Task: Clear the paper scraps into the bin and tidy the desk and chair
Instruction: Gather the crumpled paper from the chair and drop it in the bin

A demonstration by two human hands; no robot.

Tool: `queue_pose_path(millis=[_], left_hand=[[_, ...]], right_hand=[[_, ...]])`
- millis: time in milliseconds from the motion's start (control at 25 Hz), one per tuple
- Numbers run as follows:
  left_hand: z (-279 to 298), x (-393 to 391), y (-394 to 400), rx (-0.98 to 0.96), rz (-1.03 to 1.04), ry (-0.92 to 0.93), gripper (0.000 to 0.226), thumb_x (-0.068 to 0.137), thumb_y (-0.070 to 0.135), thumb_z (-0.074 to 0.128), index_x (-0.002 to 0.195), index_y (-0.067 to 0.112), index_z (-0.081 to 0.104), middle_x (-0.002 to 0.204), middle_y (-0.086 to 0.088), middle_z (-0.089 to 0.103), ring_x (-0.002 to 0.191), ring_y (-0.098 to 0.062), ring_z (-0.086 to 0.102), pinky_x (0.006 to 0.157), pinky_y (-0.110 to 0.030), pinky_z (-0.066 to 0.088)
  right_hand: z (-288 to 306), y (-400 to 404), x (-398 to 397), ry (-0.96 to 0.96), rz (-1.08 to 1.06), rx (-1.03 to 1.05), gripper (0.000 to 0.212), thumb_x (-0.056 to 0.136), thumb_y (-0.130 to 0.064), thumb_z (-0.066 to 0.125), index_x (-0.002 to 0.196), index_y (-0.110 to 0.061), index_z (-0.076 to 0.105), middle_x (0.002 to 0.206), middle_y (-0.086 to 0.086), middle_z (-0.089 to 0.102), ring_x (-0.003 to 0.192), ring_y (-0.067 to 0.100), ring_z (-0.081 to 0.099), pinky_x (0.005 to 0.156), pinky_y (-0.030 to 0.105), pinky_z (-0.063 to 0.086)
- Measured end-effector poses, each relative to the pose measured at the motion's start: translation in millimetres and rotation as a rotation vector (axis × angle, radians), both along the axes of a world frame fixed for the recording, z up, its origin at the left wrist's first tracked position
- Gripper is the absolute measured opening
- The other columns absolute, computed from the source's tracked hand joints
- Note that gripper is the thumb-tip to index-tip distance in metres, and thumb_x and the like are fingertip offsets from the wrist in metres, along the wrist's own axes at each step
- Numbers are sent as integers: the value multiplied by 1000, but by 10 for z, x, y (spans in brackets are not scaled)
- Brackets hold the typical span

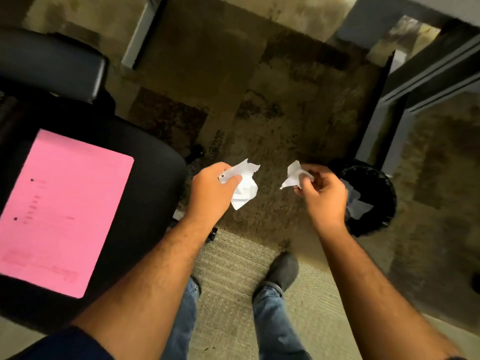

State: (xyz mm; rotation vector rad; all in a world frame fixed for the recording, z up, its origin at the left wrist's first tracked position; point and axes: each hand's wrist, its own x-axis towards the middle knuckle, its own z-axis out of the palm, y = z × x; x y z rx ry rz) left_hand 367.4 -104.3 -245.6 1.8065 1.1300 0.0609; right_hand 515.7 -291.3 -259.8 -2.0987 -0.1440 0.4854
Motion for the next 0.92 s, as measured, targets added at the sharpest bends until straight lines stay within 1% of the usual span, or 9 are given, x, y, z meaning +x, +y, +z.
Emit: queue_pose_path(millis=[120,200,280,360,440,560,680,800,920], left_hand=[[-152,415,-523,-109,-45,43,6,89,19,76,85,15,74,79,2,71,74,-20,67,58,-32,53],[-293,693,-881,-220,-51,78,7,90,17,77,88,11,74,85,-4,73,71,-24,70,46,-30,52],[-440,904,-1178,-312,-41,131,7,90,15,77,90,10,73,93,-7,75,69,-22,73,44,-26,55],[-582,1132,-1474,-403,-53,184,8,92,12,76,99,11,73,100,-8,76,65,-19,74,51,-30,62],[-713,1306,-1691,-466,-45,239,22,93,12,76,115,9,72,106,-9,75,62,-17,72,58,-30,64],[-884,1572,-1969,-488,-54,284,31,95,9,74,125,4,69,113,-13,73,66,-17,71,57,-25,62],[-974,1779,-2171,-506,-79,295,32,94,4,73,125,1,69,113,-16,73,67,-16,70,56,-23,60],[-1003,1933,-2298,-509,-90,296,33,93,1,72,126,4,69,111,-15,74,66,-14,70,53,-21,58],[-1063,2077,-2416,-478,-114,305,34,94,3,72,127,6,68,115,-14,74,66,-15,70,54,-24,60]], right_hand=[[-257,-712,397,-11,-76,-142,22,95,-26,66,113,-29,78,97,-4,80,88,17,79,83,45,65],[-469,-1192,656,17,-159,-191,21,96,-20,69,114,-20,79,107,8,79,97,28,77,88,54,63],[-680,-1609,863,59,-176,-284,21,96,-16,68,115,-13,76,110,16,77,99,36,75,89,58,60],[-858,-2005,1083,137,-174,-415,18,96,-15,67,113,-12,71,107,18,76,98,42,73,88,58,60],[-971,-2287,1234,171,-155,-554,16,94,-17,65,108,-13,71,105,17,77,99,41,73,87,52,60],[-1072,-2560,1471,212,-136,-642,18,94,-15,64,107,-12,76,107,19,79,103,41,73,88,44,60],[-1163,-2676,1697,241,-195,-628,20,95,-13,66,111,-8,76,114,24,76,109,43,70,91,42,57],[-1223,-2680,1917,364,-291,-489,24,96,-10,66,118,-5,74,122,25,74,114,42,70,100,49,57],[-1230,-2701,2100,434,-396,-374,17,96,-14,68,111,-6,73,121,22,74,114,39,71,99,45,58]])
